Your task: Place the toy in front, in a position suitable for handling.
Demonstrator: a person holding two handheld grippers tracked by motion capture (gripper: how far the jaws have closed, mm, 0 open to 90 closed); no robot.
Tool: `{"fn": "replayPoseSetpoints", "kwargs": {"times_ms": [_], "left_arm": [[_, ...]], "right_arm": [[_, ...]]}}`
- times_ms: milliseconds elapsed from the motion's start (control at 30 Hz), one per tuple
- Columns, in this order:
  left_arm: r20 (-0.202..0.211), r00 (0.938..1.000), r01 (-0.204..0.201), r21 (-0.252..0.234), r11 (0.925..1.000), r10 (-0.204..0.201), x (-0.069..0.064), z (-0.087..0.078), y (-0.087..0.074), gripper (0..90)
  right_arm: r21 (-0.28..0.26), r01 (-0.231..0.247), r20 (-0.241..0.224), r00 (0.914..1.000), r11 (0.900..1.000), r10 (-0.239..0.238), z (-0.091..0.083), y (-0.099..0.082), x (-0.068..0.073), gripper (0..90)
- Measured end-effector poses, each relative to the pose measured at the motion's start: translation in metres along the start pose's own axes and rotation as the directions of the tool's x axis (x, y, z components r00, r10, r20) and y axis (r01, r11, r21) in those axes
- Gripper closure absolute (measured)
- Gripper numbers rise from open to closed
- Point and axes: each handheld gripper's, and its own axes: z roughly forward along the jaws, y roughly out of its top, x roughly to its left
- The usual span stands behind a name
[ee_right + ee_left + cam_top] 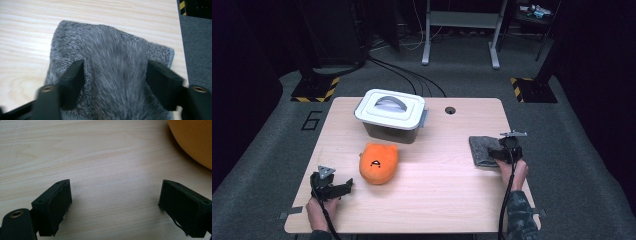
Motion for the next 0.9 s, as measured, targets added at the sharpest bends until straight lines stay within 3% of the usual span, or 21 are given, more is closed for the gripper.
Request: {"fn": "replayPoseSetpoints", "kwargs": {"times_ms": [100, 200, 233, 300, 367, 400, 567, 700, 900], "left_arm": [[-0.002, 1.0, 0.005, -0.002, 1.0, -0.005, 0.0, 0.0, 0.0, 10.7], [-0.001, 1.0, 0.005, -0.002, 1.0, -0.005, 0.0, 0.0, 0.0, 10.7], [-0.001, 1.0, 0.005, -0.002, 1.0, -0.005, 0.0, 0.0, 0.0, 10.7], [-0.001, 1.0, 0.005, -0.002, 1.0, -0.005, 0.0, 0.0, 0.0, 10.7], [-0.001, 1.0, 0.005, -0.002, 1.0, -0.005, 0.0, 0.0, 0.0, 10.7], [-0.001, 1.0, 0.005, -0.002, 1.0, -0.005, 0.0, 0.0, 0.0, 10.6], [0.003, 1.0, 0.005, 0.005, 1.0, -0.005, 0.0, 0.0, 0.0, 10.6], [0.002, 1.0, 0.005, 0.005, 1.0, -0.005, 0.0, 0.0, 0.0, 10.8], [0.026, 0.9995, -0.019, -0.007, 0.9998, 0.019, 0.005, 0.001, 0.001, 11.3]], "right_arm": [[-0.022, 0.021, -0.026, 0.9994, 0.9995, -0.021, -0.017, -0.009, 0.0, 16.3], [-0.041, 0.018, -0.05, 0.9985, 0.999, -0.02, -0.029, -0.016, 0.0, 14.4], [-0.062, 0.017, -0.079, 0.9966, 0.9979, -0.022, -0.041, -0.027, -0.001, 11.8], [-0.066, 0.011, -0.101, 0.9948, 0.9978, -0.017, -0.047, -0.036, 0.0, 9.2], [-0.061, 0.012, -0.111, 0.9936, 0.998, -0.019, -0.049, -0.042, 0.001, 8.6], [-0.066, 0.014, -0.114, 0.9932, 0.9977, -0.022, -0.053, -0.056, 0.005, 7.7], [-0.075, -0.002, -0.128, 0.9917, 0.9971, -0.007, -0.06, -0.087, 0.01, 6.8], [-0.064, -0.002, -0.146, 0.9893, 0.998, -0.007, -0.057, -0.106, 0.013, 7.3], [-0.081, 0.068, -0.128, 0.9888, 0.9944, -0.078, -0.055, -0.117, 0.026, 8.2]]}}
